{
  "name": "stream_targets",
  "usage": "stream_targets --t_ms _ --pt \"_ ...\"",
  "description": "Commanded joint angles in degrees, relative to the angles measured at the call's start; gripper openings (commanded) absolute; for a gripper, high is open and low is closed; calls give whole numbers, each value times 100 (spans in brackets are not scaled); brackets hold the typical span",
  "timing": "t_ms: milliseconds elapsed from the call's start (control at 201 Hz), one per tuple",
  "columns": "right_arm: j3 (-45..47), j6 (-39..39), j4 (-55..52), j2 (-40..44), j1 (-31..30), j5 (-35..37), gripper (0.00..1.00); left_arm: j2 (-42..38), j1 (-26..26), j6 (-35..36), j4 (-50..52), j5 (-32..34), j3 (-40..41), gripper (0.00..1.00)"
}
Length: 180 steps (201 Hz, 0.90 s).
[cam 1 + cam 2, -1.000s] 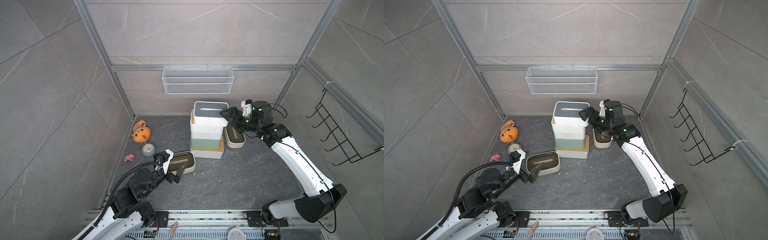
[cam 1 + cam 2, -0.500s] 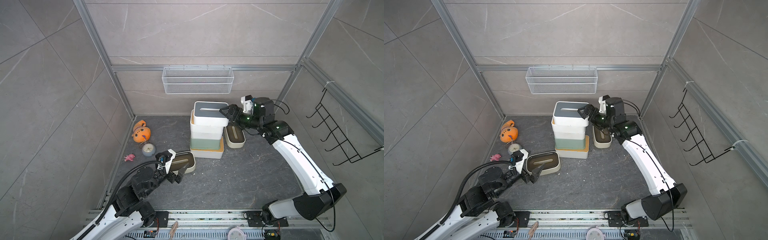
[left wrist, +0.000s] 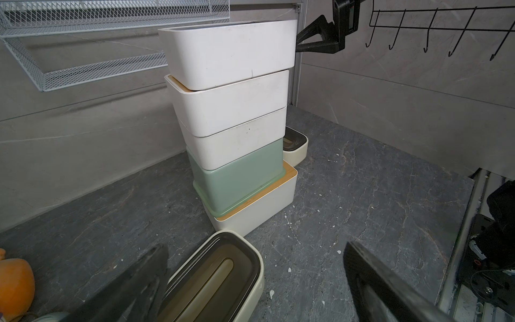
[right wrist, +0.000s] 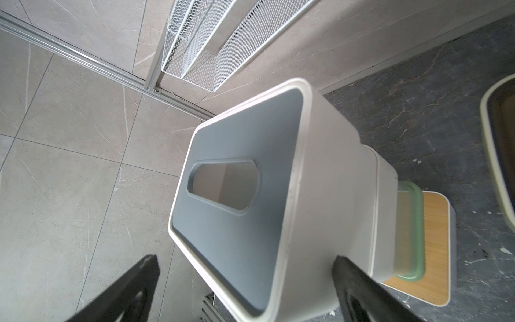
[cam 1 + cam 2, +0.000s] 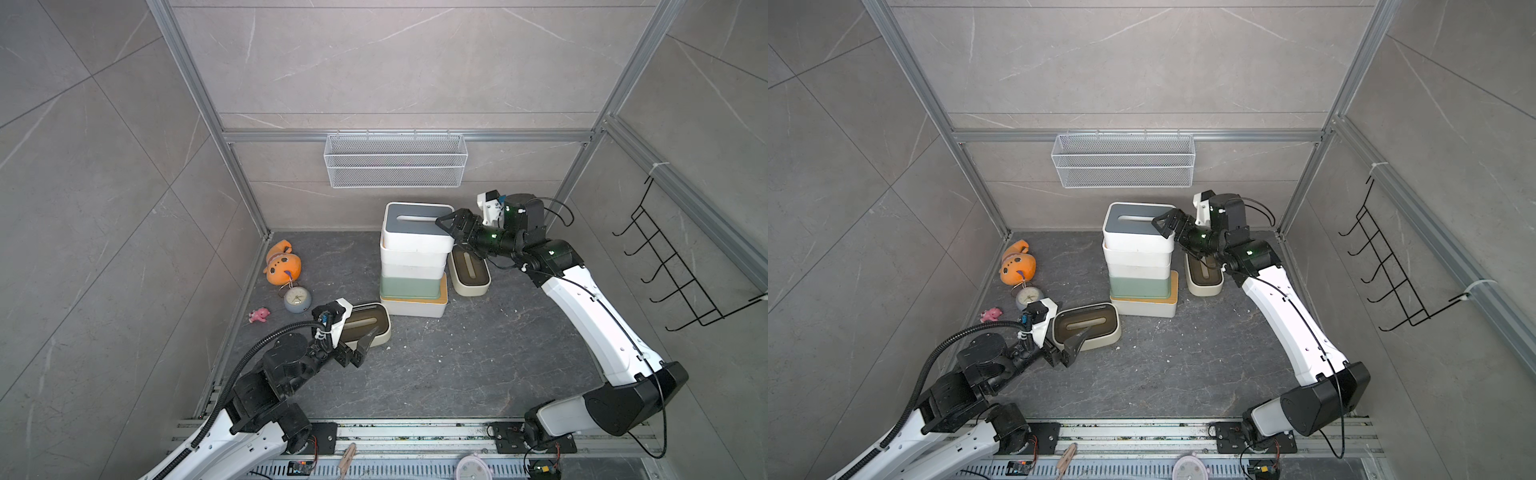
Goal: Stack the tissue boxes
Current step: Place the tissue box at the tissue box.
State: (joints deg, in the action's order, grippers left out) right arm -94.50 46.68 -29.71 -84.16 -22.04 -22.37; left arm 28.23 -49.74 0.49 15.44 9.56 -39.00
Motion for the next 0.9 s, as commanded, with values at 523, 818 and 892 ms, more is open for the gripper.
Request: stream_targets --t_ms 523,818,892 --pt "-195 -39 256 -182 -97 -176 100 42 9 -43 -30 -141 -239 100" --pt "-142 2 254 -171 -140 -109 100 48 12 -47 -20 -161 -239 100" --pt "-146 0 234 -168 -144 -59 100 56 11 -36 -19 -168 -248 100"
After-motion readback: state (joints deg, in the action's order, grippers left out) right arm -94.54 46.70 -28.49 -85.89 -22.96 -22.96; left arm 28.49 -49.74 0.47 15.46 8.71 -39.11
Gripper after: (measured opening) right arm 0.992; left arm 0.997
